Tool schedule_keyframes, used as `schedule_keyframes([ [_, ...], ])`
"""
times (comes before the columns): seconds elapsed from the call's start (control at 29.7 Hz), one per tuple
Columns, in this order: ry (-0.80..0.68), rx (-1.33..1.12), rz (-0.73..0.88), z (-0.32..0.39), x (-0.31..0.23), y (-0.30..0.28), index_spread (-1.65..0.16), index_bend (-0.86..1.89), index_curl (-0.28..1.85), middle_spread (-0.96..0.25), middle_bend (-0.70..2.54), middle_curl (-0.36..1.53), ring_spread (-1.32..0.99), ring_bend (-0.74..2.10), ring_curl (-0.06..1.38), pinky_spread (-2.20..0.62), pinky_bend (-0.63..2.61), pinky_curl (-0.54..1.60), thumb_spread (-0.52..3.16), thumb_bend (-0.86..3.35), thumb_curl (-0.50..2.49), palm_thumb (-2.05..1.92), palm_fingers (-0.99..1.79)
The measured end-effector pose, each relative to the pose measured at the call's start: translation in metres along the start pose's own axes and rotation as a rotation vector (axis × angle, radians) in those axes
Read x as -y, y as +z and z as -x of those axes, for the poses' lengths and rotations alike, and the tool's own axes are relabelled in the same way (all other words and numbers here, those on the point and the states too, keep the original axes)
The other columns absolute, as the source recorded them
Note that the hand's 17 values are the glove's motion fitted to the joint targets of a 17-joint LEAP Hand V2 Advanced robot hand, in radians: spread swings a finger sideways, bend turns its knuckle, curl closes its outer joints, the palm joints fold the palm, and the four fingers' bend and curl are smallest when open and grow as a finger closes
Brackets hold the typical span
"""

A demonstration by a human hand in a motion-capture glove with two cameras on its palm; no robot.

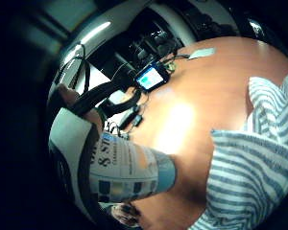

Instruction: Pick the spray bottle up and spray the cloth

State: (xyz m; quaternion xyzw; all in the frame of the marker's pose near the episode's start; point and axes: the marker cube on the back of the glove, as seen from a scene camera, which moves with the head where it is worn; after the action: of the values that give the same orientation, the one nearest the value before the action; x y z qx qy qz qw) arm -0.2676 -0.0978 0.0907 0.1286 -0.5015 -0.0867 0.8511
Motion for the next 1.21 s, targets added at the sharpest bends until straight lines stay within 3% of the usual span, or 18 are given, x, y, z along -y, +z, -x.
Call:
schedule_keyframes([
  [0.44, -0.079, -0.029, -0.05, 0.013, 0.006, -0.005, -0.29, 0.16, 0.5, -0.22, 0.33, 0.48, -0.17, 0.52, 0.42, -0.21, 0.49, 0.37, 0.79, -0.03, 0.7, 0.94, 1.25],
  [0.77, -0.004, -0.054, -0.023, -0.001, -0.002, 0.0, -0.29, 0.17, 0.5, -0.23, 0.33, 0.48, -0.18, 0.52, 0.42, -0.21, 0.48, 0.37, 0.82, -0.02, 0.69, 0.92, 1.23],
  [0.87, 0.038, -0.057, 0.021, -0.007, -0.007, 0.002, -0.3, 0.16, 0.5, -0.21, 0.34, 0.49, -0.14, 0.49, 0.41, -0.13, 0.4, 0.36, 0.84, -0.03, 0.68, 0.91, 1.1],
  [1.04, 0.088, -0.084, 0.133, -0.006, -0.021, 0.004, -0.31, 0.06, 0.47, -0.12, 0.29, 0.48, -0.09, 0.36, 0.42, 0.08, 0.37, 0.38, 1.01, -0.06, 0.62, 0.77, 0.51],
  [1.21, 0.092, -0.128, 0.18, -0.002, -0.027, 0.007, -0.32, 0.07, 0.38, -0.08, 0.28, 0.45, -0.07, 0.34, 0.37, 0.18, 0.35, 0.34, 1.07, -0.03, 0.57, 0.73, 0.48],
])
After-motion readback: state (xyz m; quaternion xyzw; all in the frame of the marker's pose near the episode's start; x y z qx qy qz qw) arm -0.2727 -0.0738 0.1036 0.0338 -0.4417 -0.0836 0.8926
